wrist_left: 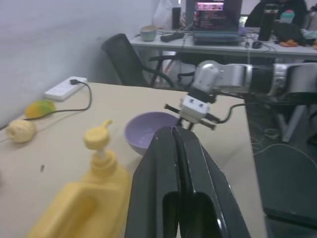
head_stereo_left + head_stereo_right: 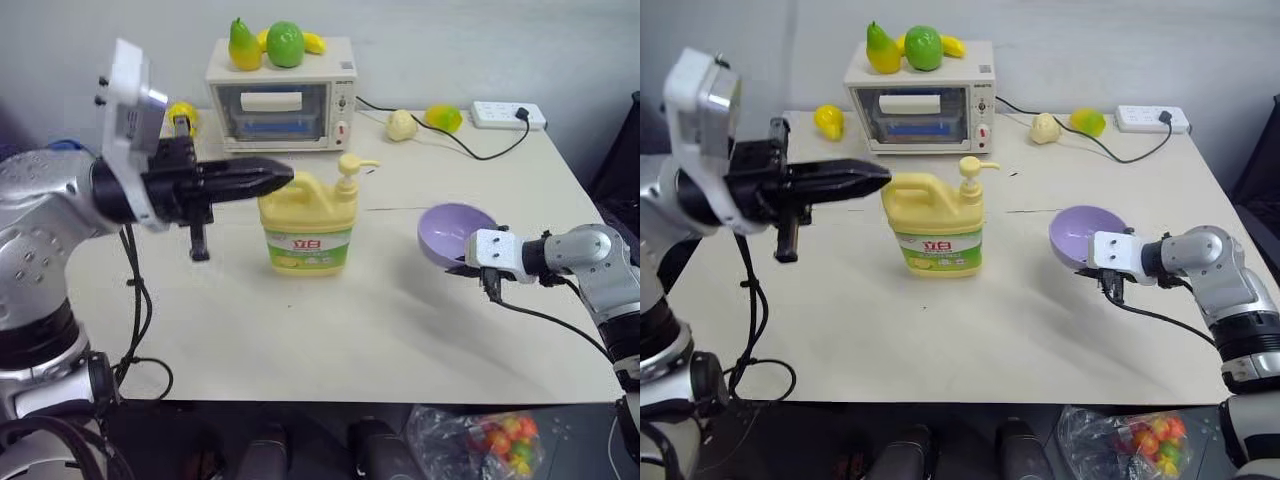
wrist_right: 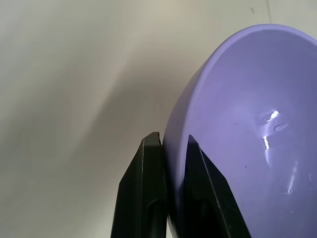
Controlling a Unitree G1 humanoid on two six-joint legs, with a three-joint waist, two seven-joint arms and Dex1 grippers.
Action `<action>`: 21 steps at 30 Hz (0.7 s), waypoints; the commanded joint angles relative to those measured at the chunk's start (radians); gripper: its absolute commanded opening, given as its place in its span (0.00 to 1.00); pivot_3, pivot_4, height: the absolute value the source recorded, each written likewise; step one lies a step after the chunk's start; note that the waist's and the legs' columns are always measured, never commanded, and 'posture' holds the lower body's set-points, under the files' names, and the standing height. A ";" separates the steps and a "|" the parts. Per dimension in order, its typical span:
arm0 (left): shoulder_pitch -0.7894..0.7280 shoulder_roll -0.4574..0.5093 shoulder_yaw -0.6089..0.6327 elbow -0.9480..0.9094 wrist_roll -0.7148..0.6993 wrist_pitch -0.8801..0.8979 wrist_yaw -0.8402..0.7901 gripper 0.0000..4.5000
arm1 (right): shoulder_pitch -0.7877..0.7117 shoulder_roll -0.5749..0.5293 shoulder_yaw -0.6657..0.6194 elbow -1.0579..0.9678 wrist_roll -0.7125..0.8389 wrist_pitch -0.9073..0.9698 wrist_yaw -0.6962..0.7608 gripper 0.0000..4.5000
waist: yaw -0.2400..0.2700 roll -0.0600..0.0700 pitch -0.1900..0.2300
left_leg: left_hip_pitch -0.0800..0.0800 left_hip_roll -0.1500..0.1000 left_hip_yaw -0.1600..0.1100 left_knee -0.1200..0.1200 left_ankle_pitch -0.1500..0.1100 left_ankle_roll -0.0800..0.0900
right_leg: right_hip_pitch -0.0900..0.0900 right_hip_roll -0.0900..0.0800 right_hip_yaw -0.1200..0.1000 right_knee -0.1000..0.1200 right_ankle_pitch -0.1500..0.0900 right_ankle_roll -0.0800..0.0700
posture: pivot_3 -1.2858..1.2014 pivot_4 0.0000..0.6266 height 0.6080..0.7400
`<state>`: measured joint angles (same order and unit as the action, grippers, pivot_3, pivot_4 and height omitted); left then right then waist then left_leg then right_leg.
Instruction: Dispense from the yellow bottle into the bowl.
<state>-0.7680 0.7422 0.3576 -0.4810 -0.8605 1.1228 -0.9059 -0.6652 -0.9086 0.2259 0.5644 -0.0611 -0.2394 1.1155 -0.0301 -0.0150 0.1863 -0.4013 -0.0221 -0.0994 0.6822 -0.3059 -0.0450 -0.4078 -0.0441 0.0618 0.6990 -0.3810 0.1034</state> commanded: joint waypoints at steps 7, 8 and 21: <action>0.132 0.078 0.003 -0.090 -0.056 -0.071 0.067 0.01 | -0.028 0.086 -0.003 0.316 -0.147 -0.125 -0.252 0.00 | -0.010 0.000 0.000 | 0.001 0.000 0.003 -0.001 0.000 0.000 | 0.000 0.001 -0.001 0.000 0.000 0.000 | 0.52 0.24 1.00; 0.155 0.086 -0.012 -0.093 -0.042 -0.093 0.061 0.01 | -0.034 0.093 -0.004 0.338 -0.151 -0.126 -0.263 0.00 | -0.013 0.000 0.000 | 0.002 0.000 0.003 -0.001 0.000 0.000 | 0.000 0.001 -0.001 0.000 0.000 0.000 | 0.52 0.24 1.00; 0.288 0.114 -0.037 -0.074 -0.016 -0.220 0.073 0.00 | 0.010 0.042 -0.154 0.154 0.053 0.012 -0.088 0.78 | -0.023 0.000 0.000 | 0.014 0.001 0.002 -0.008 0.000 0.000 | 0.015 0.001 0.000 -0.007 0.000 0.000 | 0.52 0.24 1.00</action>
<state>-0.4837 0.8404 0.2948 -0.5430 -0.8777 0.9290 -0.8381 -0.6567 -0.8201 0.1339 0.8033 -0.0824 -0.2712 0.9735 -0.0528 -0.0147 0.1864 -0.3868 -0.0211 -0.0975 0.6735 -0.3061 -0.0446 -0.3927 -0.0429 0.0614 0.6919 -0.3808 0.1033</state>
